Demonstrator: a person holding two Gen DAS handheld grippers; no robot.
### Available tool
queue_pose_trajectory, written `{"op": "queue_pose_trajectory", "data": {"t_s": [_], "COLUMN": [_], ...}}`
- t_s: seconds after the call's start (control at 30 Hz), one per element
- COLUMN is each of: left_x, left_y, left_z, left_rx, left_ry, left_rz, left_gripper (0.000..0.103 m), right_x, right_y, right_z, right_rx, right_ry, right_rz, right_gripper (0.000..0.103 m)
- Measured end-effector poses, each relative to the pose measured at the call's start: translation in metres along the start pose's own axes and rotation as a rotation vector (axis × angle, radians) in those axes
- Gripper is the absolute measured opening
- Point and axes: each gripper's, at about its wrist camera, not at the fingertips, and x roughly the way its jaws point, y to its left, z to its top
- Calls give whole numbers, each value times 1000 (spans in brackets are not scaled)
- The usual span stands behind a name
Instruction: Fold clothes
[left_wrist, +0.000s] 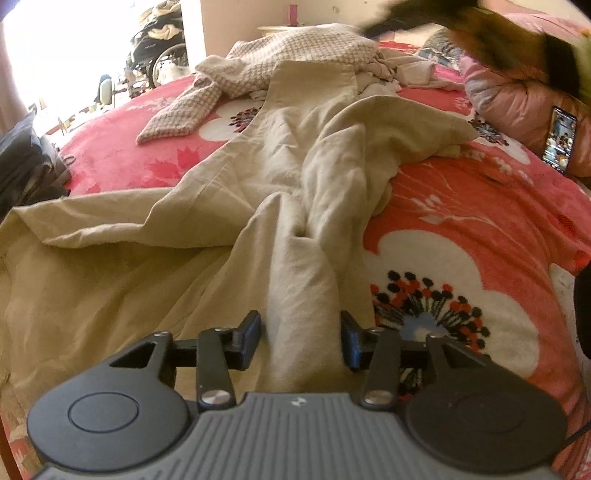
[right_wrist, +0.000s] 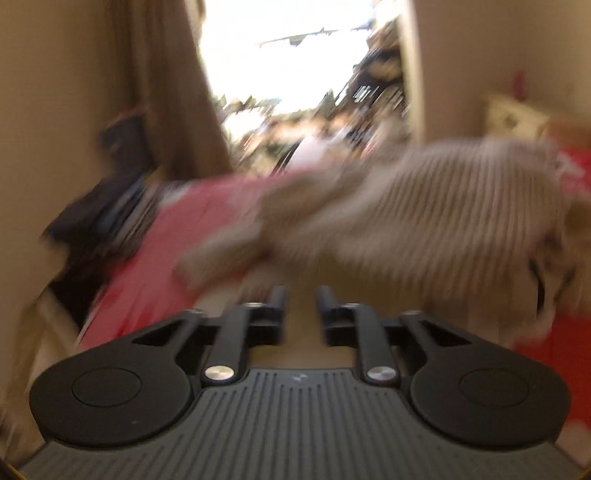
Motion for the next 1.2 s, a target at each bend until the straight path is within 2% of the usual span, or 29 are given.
{"op": "queue_pose_trajectory", "data": {"t_s": [0.03,0.13,0.27,0.37,0.47,0.53,0.63,0.7,0.77,0.8,0.87,0.93,1.03,1.13,1.2], "left_x": [0,-1,-6,-14,-26,-36,-54,-65,-71,-69,-62,-56,-51,-51,-54], "left_y": [2,9,12,13,10,3,-14,-27,-39,-44,-55,-66,-78,-83,-83], "left_z": [1,2,4,5,6,6,5,4,0,-2,-6,-11,-19,-24,-28], "left_rx": [-14,-63,-118,-160,-179,-169,-120,-84,-66,-59,-18,35,98,117,132], "left_ry": [2,3,5,-3,-27,-44,-82,-111,-132,-128,-104,-93,-89,-76,-66], "left_rz": [4,23,85,128,153,159,177,154,126,112,103,125,163,134,105], "left_gripper": [51,56,57,57,57,57,57,59,61,61,61,61,61,61,62], "right_x": [-11,-40,-61,-63,-53,-43,-29,-24,-19,-22,-34,-56,-99,-154,-170], "right_y": [3,6,15,25,26,15,-4,-10,-17,-14,-9,2,16,20,15], "right_z": [-14,-55,-112,-152,-178,-184,-179,-172,-165,-160,-144,-130,-103,-72,-72], "right_rx": [-17,-86,-227,-450,-599,-615,-567,-504,-442,-420,-370,-342,-398,-409,-417], "right_ry": [37,128,219,239,251,243,246,263,280,277,226,164,56,-12,76], "right_rz": [24,14,-42,-155,-267,-318,-315,-296,-277,-298,-290,-285,-308,-322,-314], "right_gripper": [42,57,57,57,57,64,67,63,32,11,7,5,5,4,4]}}
